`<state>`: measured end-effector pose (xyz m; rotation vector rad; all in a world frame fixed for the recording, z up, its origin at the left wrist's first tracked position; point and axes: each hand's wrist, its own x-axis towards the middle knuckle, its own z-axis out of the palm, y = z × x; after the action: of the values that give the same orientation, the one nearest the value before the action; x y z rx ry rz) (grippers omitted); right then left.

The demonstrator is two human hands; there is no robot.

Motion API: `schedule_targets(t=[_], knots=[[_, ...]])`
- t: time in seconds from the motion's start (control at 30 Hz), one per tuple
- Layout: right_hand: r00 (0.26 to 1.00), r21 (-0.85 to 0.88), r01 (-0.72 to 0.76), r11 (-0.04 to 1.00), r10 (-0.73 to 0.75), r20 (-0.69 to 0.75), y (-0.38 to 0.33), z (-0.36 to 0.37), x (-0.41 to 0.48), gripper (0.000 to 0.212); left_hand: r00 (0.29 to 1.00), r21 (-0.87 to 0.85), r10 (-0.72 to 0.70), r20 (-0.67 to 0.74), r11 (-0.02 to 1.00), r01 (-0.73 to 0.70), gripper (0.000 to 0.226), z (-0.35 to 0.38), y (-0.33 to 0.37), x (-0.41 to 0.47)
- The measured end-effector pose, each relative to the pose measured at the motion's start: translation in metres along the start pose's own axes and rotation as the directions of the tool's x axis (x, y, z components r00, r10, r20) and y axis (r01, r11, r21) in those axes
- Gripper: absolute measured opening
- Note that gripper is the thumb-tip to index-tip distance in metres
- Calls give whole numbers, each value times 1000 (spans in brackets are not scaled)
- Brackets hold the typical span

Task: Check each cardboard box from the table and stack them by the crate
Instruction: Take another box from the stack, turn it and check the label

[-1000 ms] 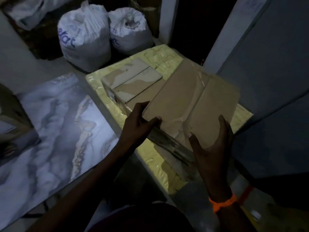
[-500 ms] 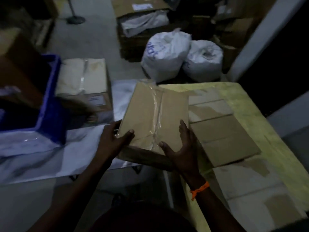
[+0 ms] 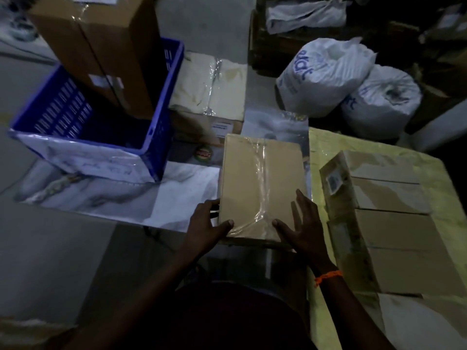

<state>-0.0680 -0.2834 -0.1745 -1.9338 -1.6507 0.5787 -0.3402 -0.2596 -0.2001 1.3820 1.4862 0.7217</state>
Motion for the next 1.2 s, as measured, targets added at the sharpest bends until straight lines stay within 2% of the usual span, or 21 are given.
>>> schedule_targets(t=[0.2,0.33,0.53,0.6,0.73,0.8,0.9,0.97,1.07,1.2], knots=[[996,148,-63,987,72,-55,8,0,-2,101,999,10,31,23,999,-32,61,3,4,6],[997,123,-56,991,61,-41,24,-12,-2,94,1000,21,-20,-21,1000,21,63,13,7,1],[998,230,-45,972,51,-21,35,-22,18,80,985,23,-82,-149,996,86,97,31,14,-1],[999,308,-33,951,39,-15,39,-18,29,77,979,37,-77,-188,996,86,93,36,18,4],[995,349,-52,936,78,-62,40,-21,51,78,978,71,-96,-187,991,110,67,34,32,25],[994,344,-67,937,94,-63,40,-23,66,79,983,116,-57,-173,990,77,61,28,40,44],[984,303,-172,937,176,14,49,-17,95,84,990,190,28,-136,982,-2,61,21,56,78],[962,344,-273,898,262,79,51,-17,116,82,994,218,20,-107,976,3,60,20,71,99],[948,431,-319,844,283,148,48,-18,139,64,996,174,-63,-66,982,73,68,21,93,121],[949,489,-314,814,278,148,47,-19,141,64,991,75,-87,-99,993,95,57,34,110,120]])
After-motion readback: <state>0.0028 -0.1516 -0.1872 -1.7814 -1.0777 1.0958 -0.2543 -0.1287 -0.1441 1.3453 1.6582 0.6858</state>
